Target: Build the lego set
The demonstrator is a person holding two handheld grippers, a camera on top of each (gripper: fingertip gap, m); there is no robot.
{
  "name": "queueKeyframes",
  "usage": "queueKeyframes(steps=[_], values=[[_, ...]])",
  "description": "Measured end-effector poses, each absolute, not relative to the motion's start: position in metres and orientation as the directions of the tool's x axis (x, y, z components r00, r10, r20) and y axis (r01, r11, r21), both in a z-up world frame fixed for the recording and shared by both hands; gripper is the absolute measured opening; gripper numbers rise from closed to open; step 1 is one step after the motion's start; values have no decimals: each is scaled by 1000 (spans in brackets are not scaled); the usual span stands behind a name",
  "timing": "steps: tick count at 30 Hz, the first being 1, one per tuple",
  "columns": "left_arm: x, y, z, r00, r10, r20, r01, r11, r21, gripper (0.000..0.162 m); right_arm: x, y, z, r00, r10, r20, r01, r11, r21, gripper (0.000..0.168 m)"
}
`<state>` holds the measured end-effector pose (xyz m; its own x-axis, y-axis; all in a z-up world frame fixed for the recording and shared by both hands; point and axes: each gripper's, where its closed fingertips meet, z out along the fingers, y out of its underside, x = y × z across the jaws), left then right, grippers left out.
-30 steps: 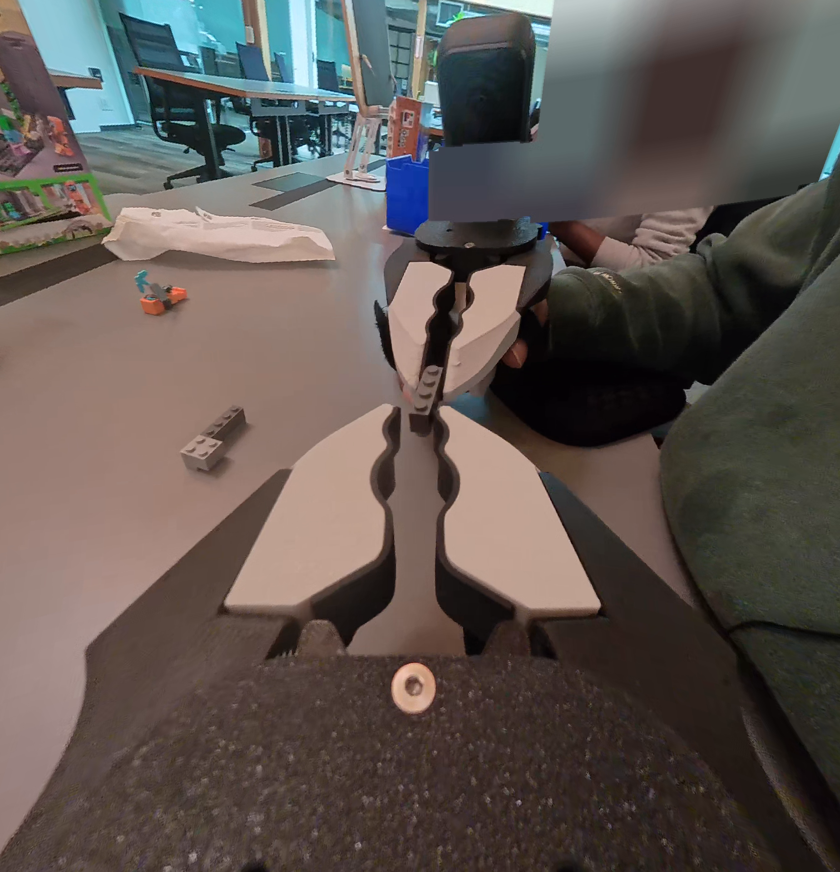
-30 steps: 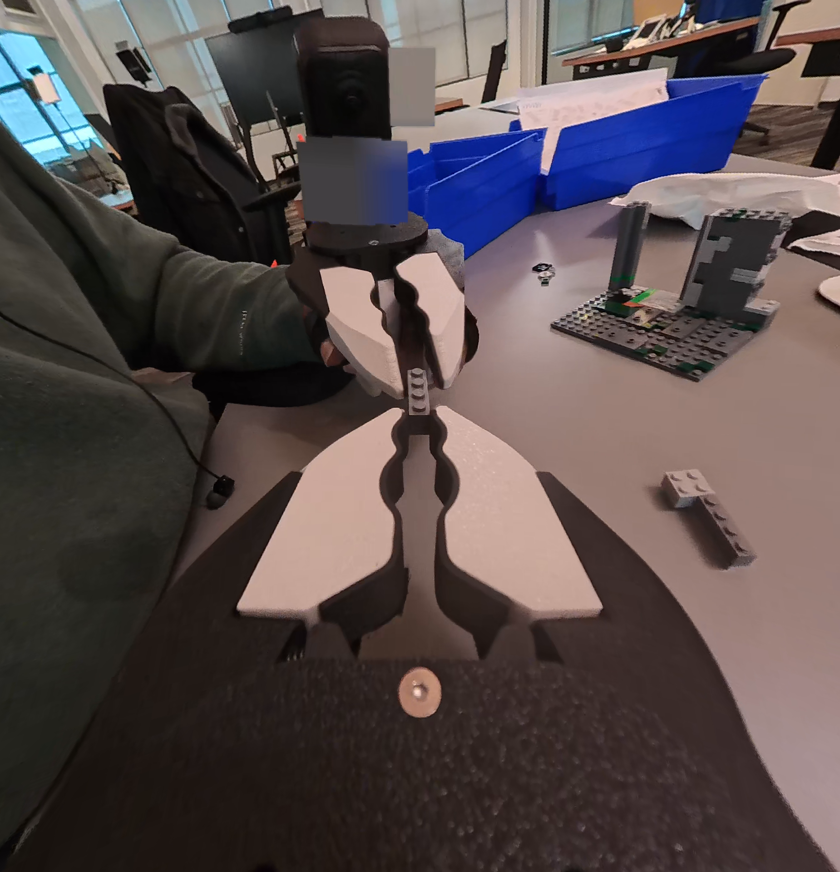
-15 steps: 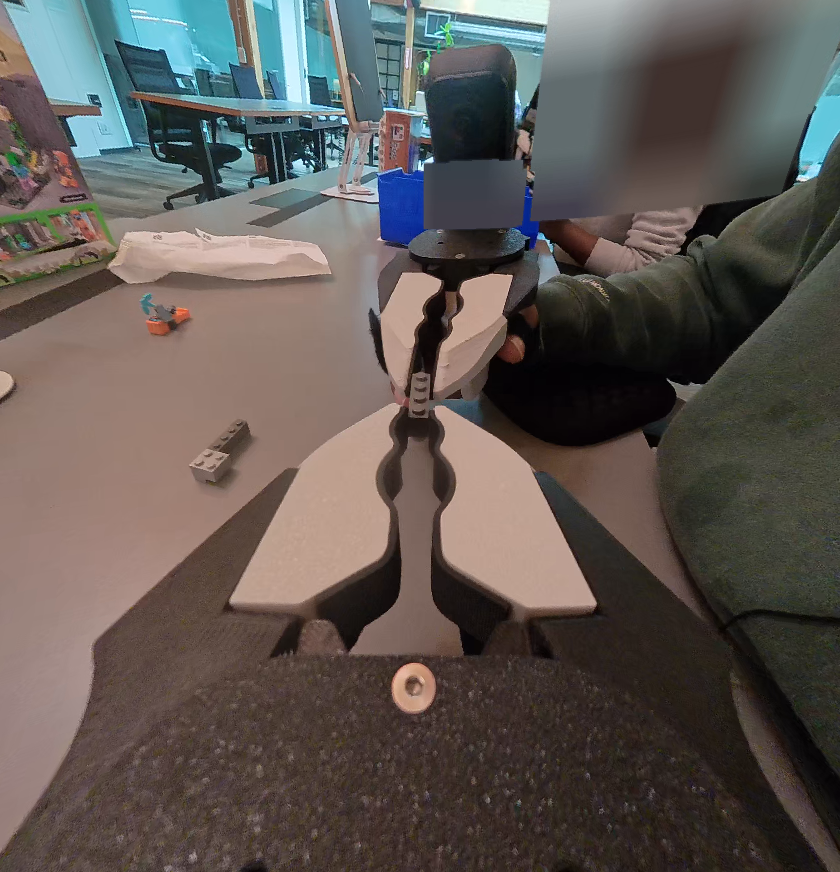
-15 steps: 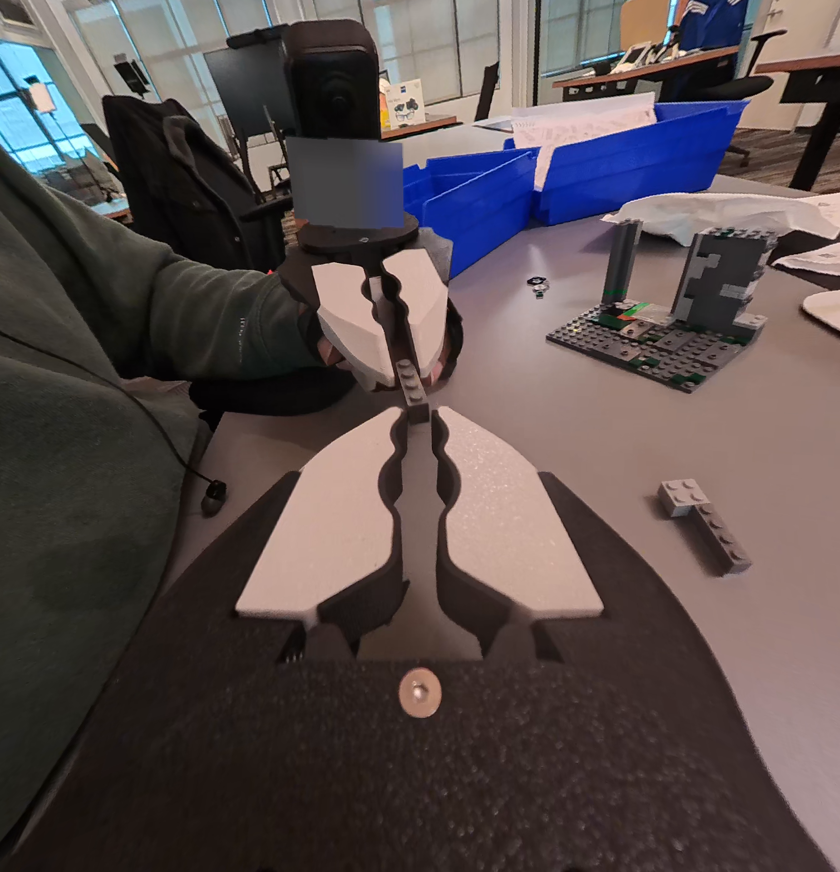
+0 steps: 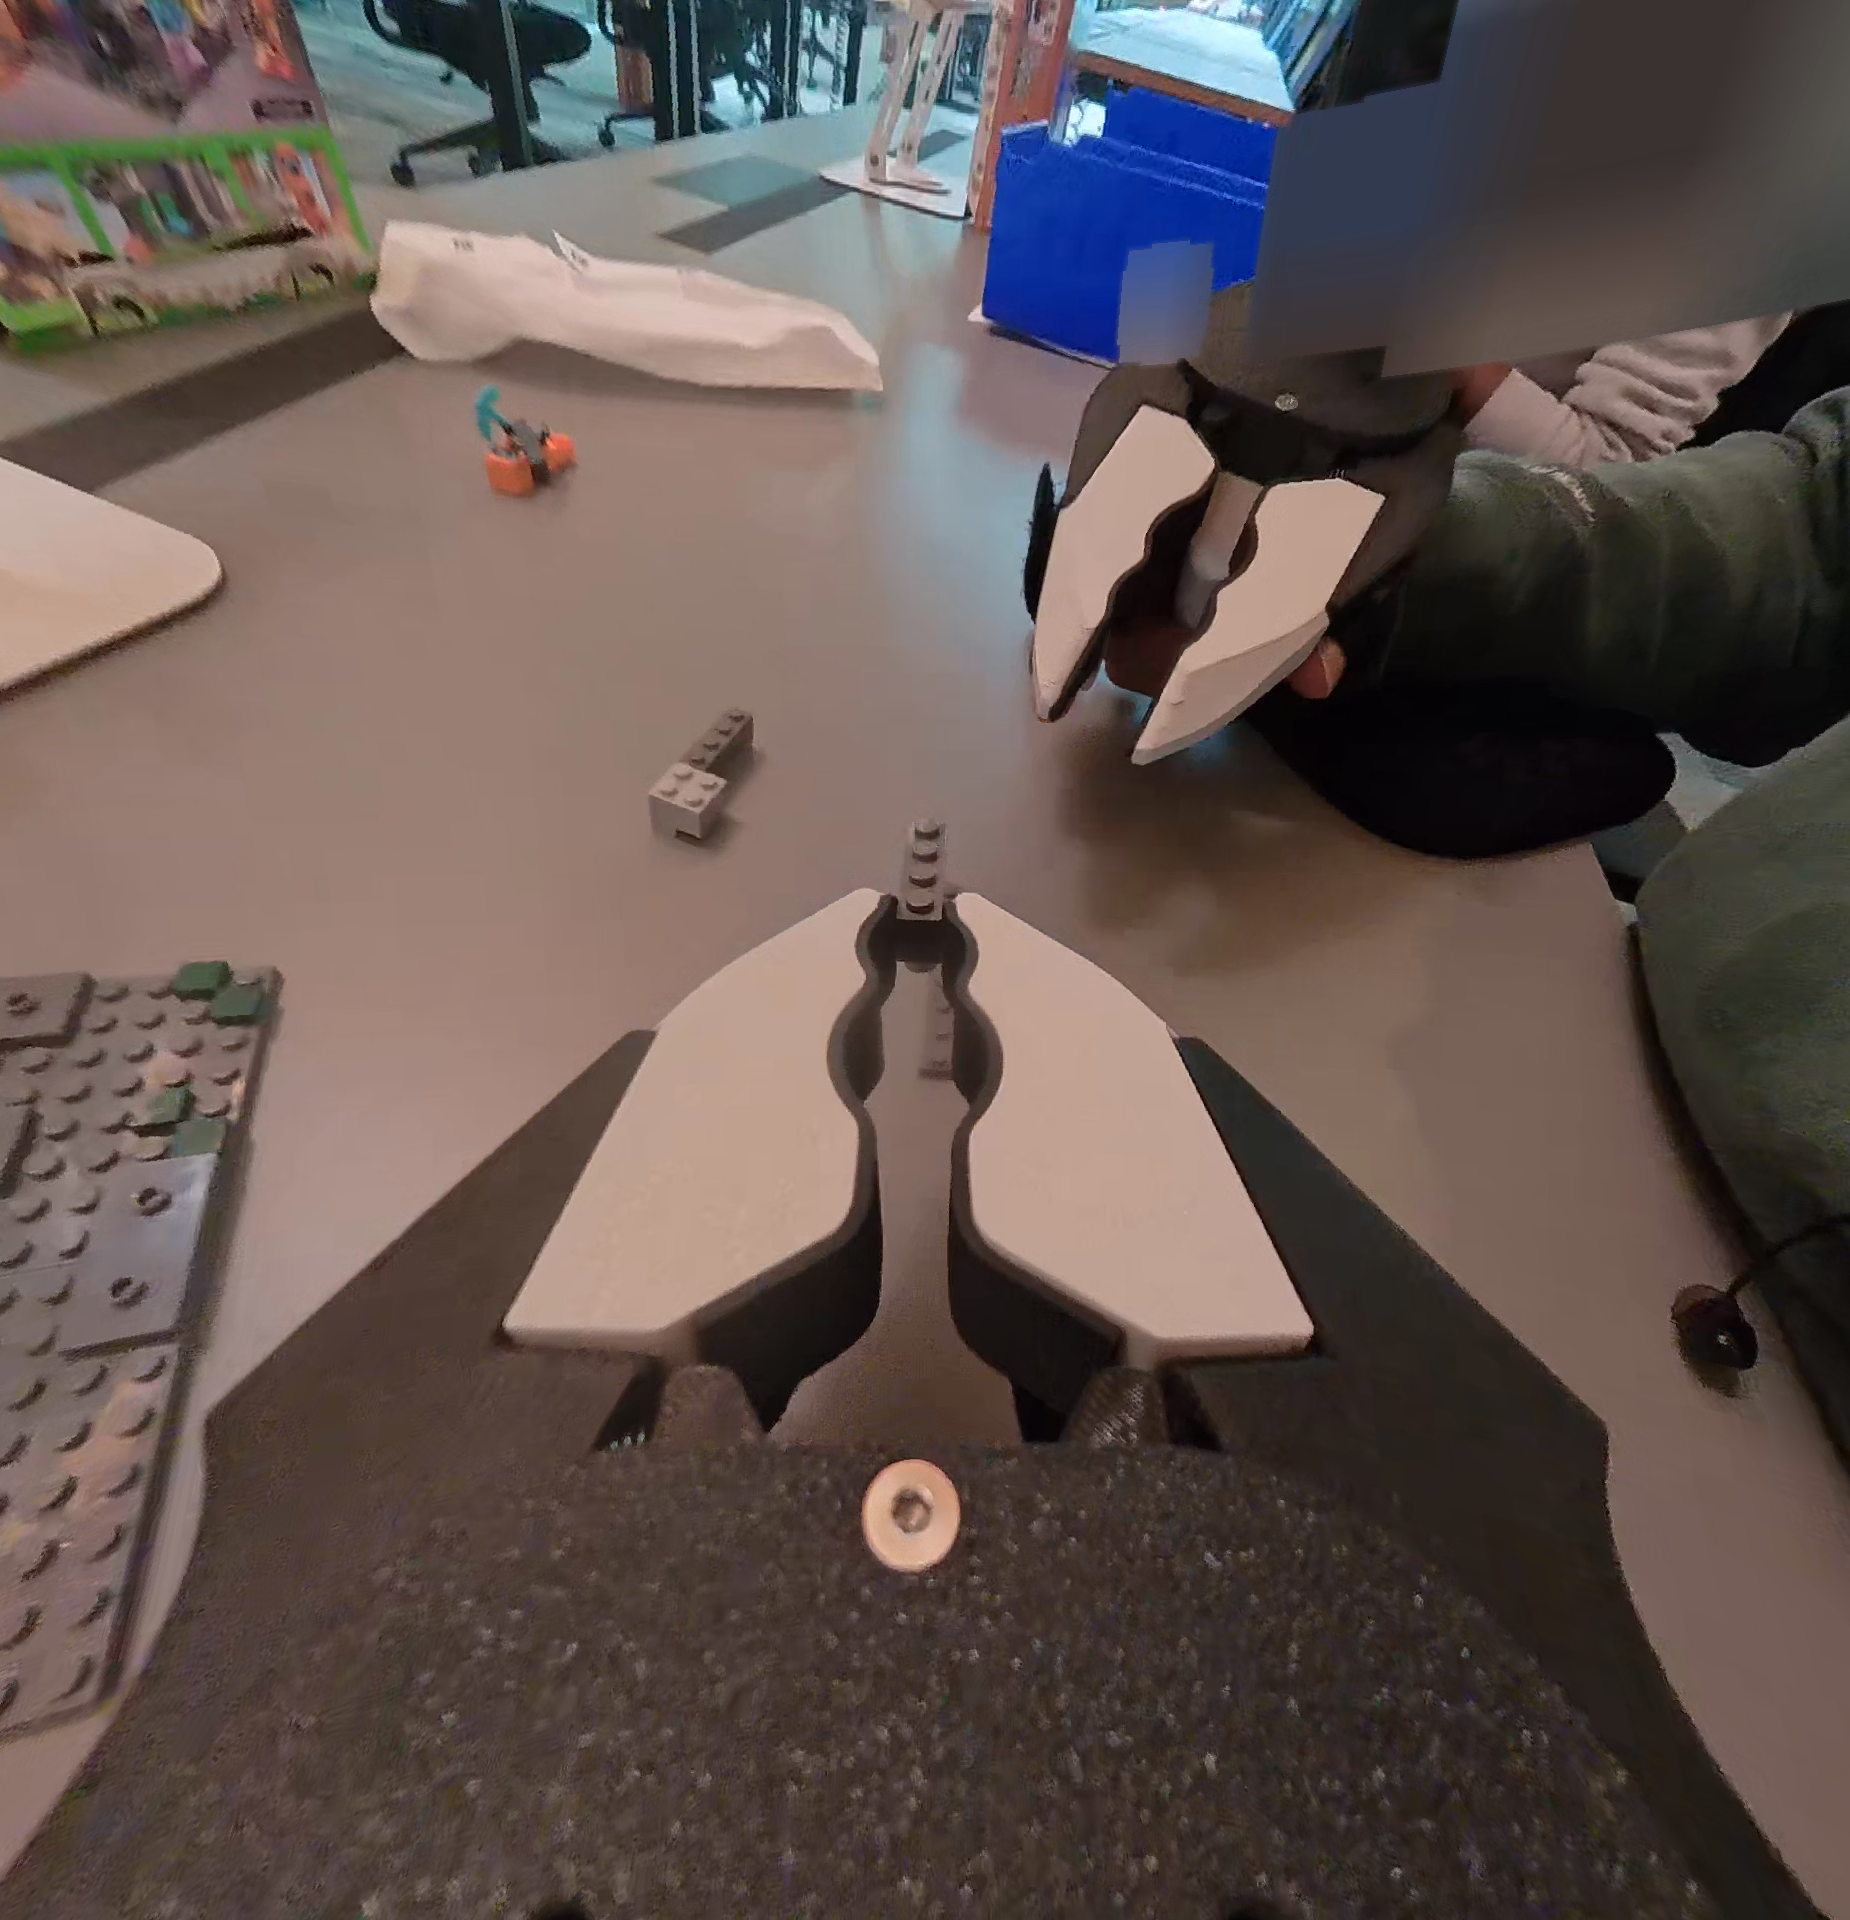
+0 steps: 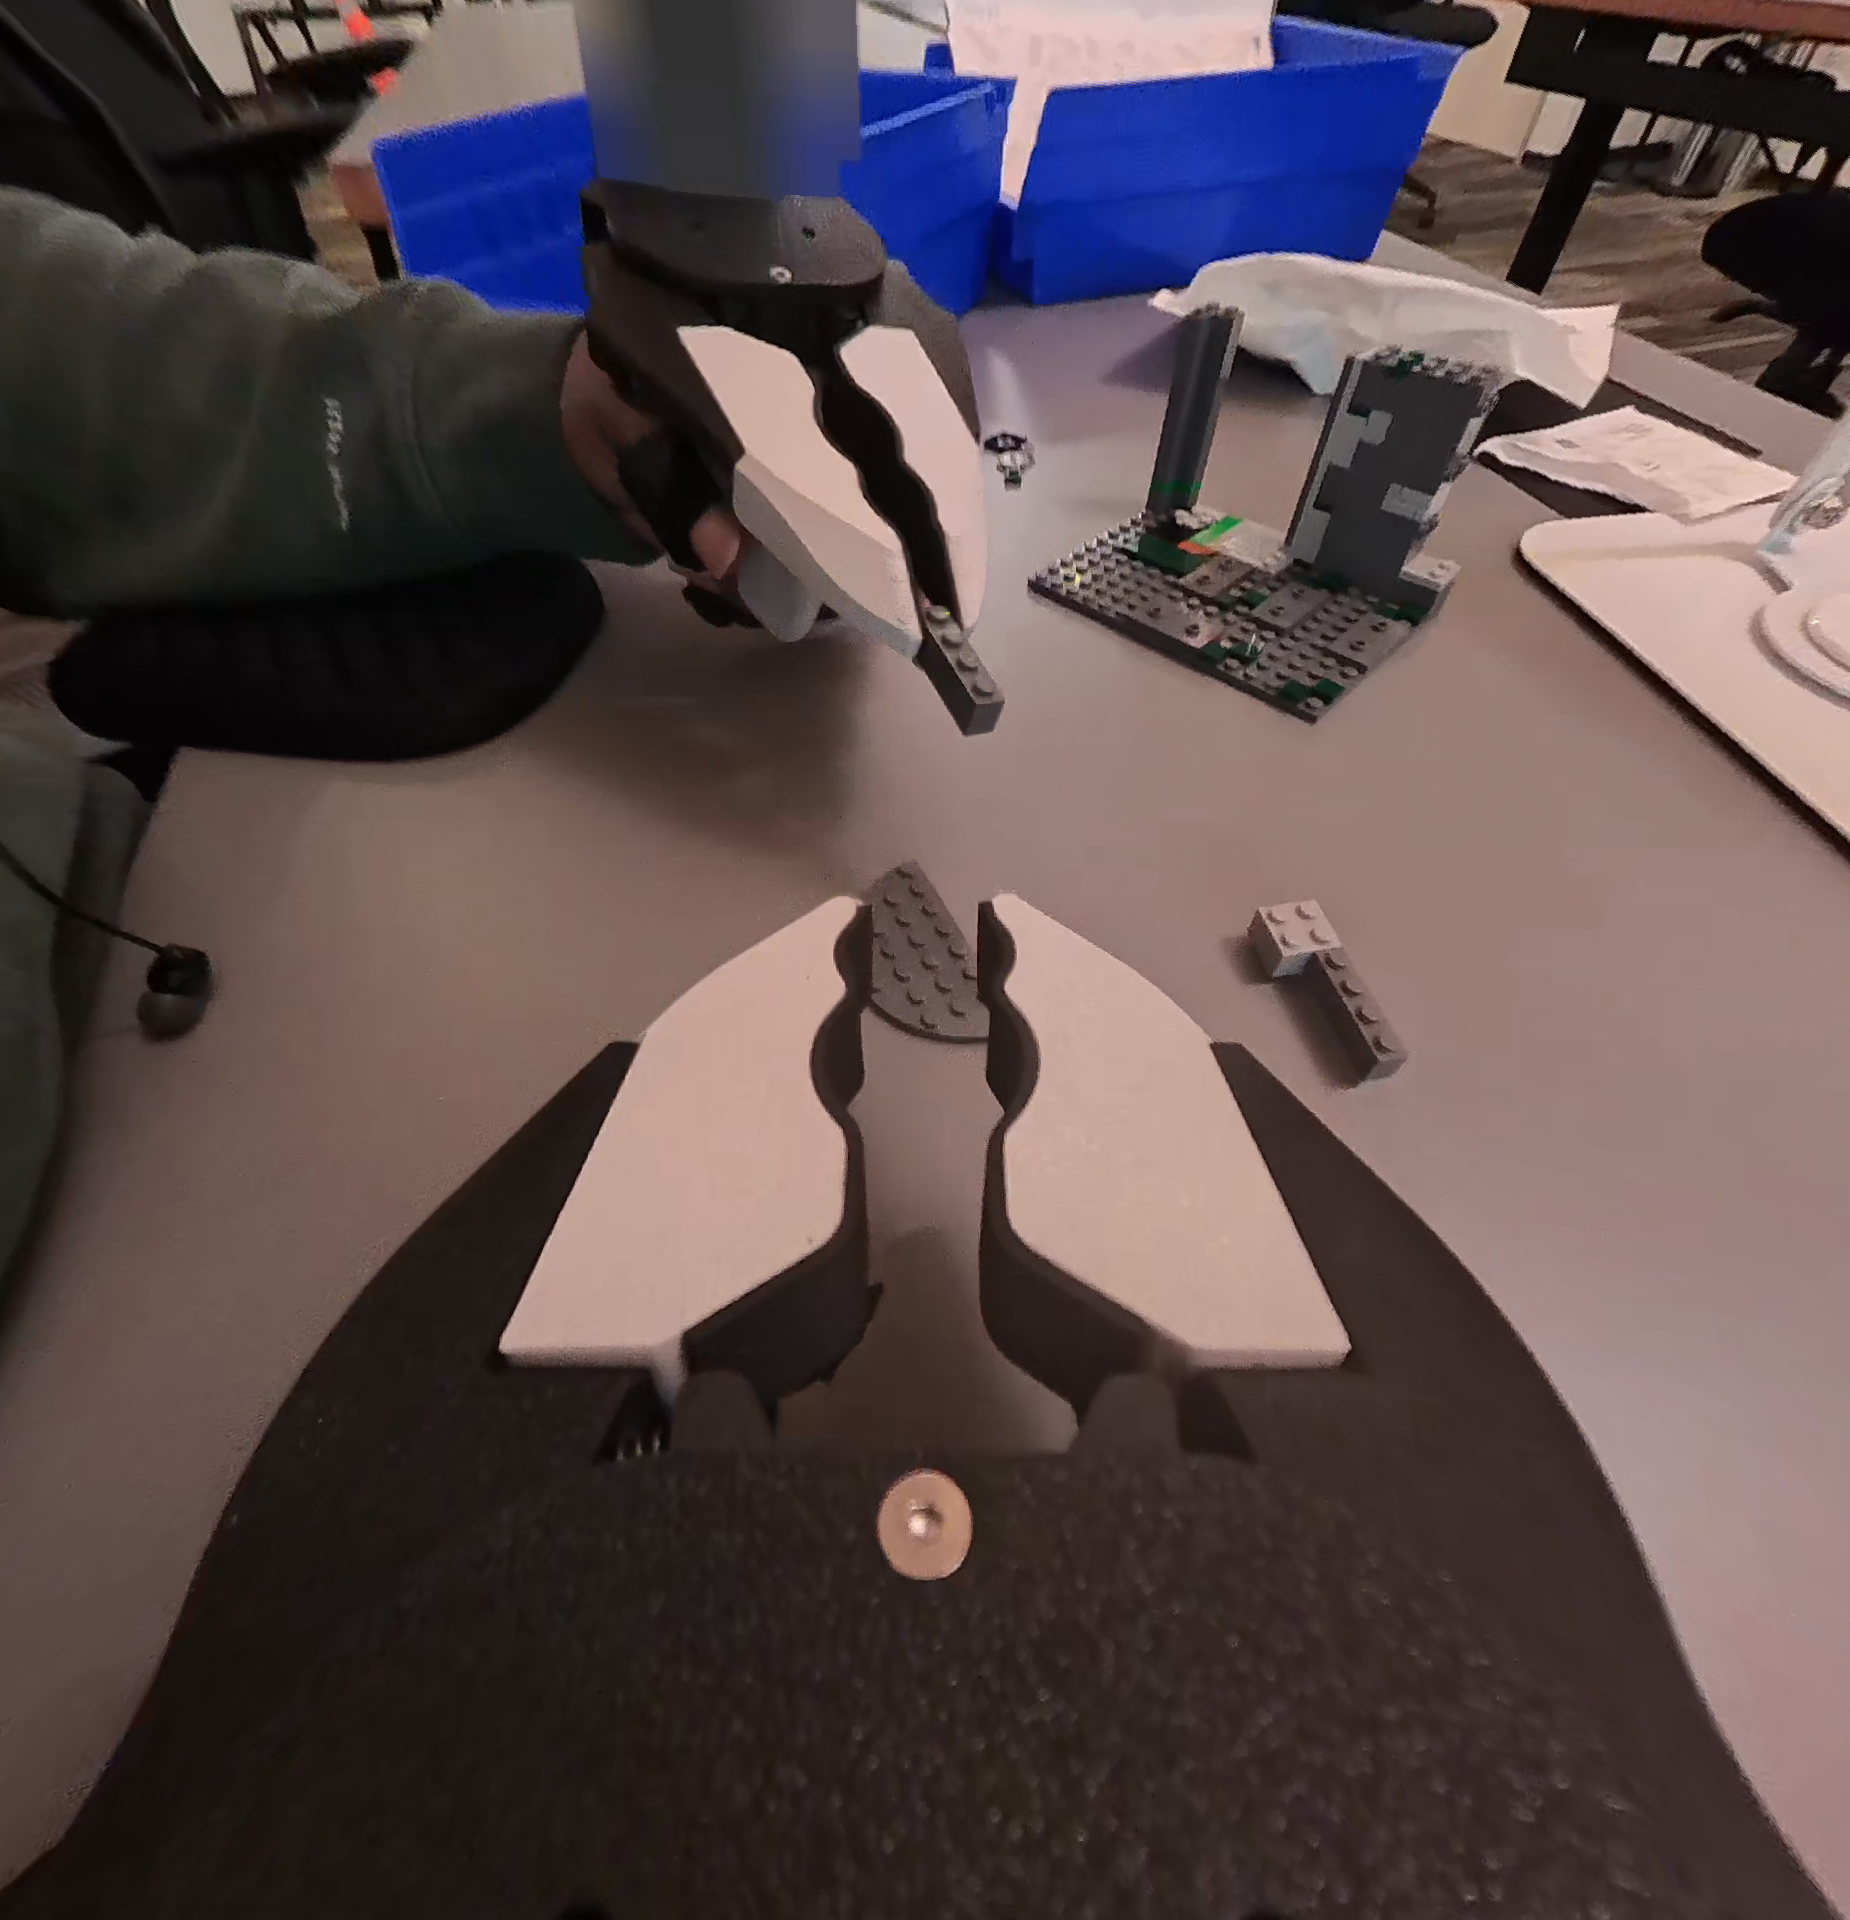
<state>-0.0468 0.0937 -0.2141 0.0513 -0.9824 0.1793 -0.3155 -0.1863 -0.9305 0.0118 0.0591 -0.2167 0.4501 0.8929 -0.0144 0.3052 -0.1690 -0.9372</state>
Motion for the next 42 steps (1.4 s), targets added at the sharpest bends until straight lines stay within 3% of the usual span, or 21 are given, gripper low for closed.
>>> queueKeyframes(steps=[7,42], values=[[-42,85,-246,46,-985,165,-480,-167,-861,7,9,59,-237,435,899,51,423,-154,-893,19],[-37,82,-266,99,-986,138,-587,-170,-791,8,-7,69,-261,345,930,124,627,-131,-768,30]])
